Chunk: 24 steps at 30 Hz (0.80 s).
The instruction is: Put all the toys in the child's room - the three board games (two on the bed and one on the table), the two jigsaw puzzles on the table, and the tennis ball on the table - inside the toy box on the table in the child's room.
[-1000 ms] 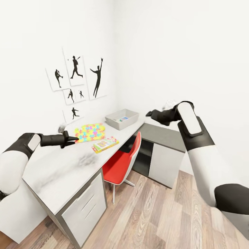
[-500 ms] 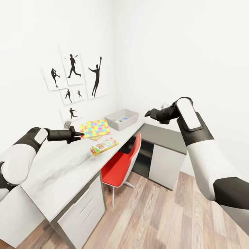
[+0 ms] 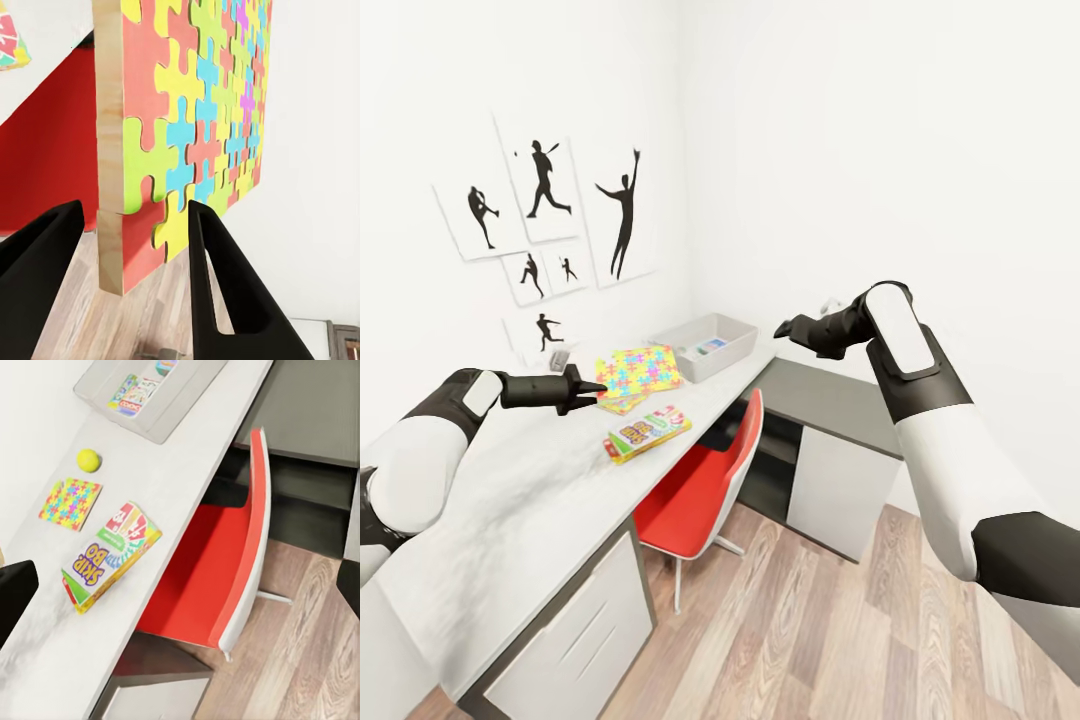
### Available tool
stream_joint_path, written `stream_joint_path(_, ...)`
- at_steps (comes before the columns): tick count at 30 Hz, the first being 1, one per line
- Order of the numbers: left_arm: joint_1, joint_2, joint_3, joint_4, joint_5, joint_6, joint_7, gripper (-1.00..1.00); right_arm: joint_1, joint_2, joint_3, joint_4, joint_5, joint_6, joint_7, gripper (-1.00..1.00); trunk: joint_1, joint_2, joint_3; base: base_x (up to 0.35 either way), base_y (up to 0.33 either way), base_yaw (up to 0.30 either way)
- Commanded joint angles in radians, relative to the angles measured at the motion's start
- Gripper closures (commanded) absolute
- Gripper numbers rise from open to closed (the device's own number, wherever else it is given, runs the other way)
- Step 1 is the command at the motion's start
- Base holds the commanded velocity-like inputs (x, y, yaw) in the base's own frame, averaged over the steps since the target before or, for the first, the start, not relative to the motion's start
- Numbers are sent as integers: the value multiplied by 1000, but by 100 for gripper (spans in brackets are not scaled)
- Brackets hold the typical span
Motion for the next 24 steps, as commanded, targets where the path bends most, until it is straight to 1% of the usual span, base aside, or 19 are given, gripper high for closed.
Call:
stream_joint_path(1, -1, -9, 0, 0, 11, 7, 5, 100, -1, -1, 3, 0, -10, 1, -10, -100, 1, -2, -4, 94, -100, 0)
stream_joint_path(3, -1, -27, 0, 0, 11, 7, 5, 100, -1, -1, 3, 1, -10, 1, -10, -100, 1, -2, -7, 58, -69, 0)
stream_joint_path(5, -1, -55, -2, 0, 11, 7, 5, 100, -1, -1, 3, 1, -10, 1, -10, -100, 1, -2, -11, 27, -32, 0)
stream_joint_path(7, -1, -69, -2, 0, 11, 7, 5, 100, -1, 0, 3, 0, -10, 2, -10, -100, 1, -2, -14, 11, -13, 0)
stream_joint_path(9, -1, -74, -2, 0, 11, 7, 5, 100, -1, -1, 3, 0, -11, 3, -9, -100, 1, -2, -17, 5, -5, 0)
stream_joint_path(15, -1, -77, -3, 1, 11, 7, 4, 100, 0, -1, 3, 0, -11, 4, -9, -100, 1, -2, -27, 26, -1, 0)
stream_joint_path(24, -1, -78, -3, 1, 11, 7, 4, 100, 0, 0, 3, 0, -11, 4, -8, -100, 1, -2, -42, 232, 0, 0)
